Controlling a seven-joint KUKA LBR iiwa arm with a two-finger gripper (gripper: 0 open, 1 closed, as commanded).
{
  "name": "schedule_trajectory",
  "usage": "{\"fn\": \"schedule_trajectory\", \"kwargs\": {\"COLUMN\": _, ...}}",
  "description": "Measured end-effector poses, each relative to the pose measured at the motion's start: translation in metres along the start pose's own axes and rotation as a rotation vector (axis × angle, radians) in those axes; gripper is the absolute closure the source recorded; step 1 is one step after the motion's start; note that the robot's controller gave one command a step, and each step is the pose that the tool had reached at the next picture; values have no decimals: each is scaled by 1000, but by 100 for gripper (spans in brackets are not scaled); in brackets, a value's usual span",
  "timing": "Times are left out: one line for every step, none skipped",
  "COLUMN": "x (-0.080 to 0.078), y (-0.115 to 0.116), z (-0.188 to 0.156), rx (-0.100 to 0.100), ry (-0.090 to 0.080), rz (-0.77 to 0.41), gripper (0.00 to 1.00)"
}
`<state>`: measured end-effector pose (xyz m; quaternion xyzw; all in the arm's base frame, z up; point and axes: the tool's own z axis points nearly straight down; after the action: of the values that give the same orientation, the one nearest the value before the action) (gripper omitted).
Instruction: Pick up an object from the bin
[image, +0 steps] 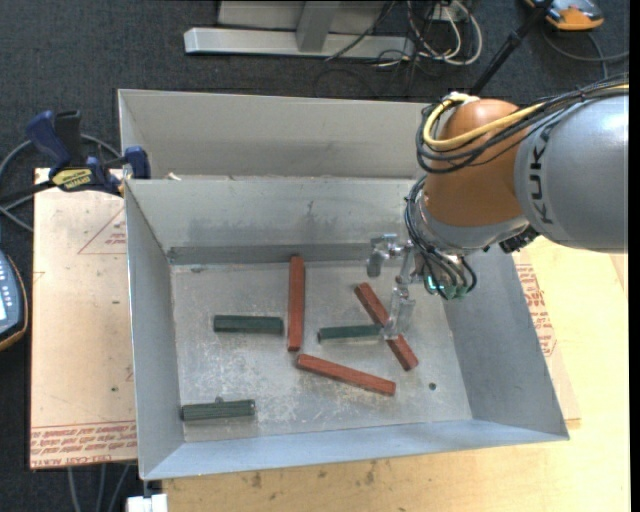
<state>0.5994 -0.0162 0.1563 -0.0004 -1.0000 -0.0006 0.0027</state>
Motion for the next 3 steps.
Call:
{"fn": "schedule_trajectory", "kwargs": {"x": 7, "y": 3, "z": 87, "rx": -1, "ry": -10, "rz": 174, "gripper": 0}}
{"fn": "schedule_trajectory", "kwargs": {"x": 5, "y": 3, "z": 83, "rx": -1, "ry": -15, "rz": 172, "gripper": 100}}
{"fn": "schedule_trajectory", "kwargs": {"x": 45, "y": 4, "z": -39, "rx": -1, "ry": -15, "rz": 192, "gripper": 100}}
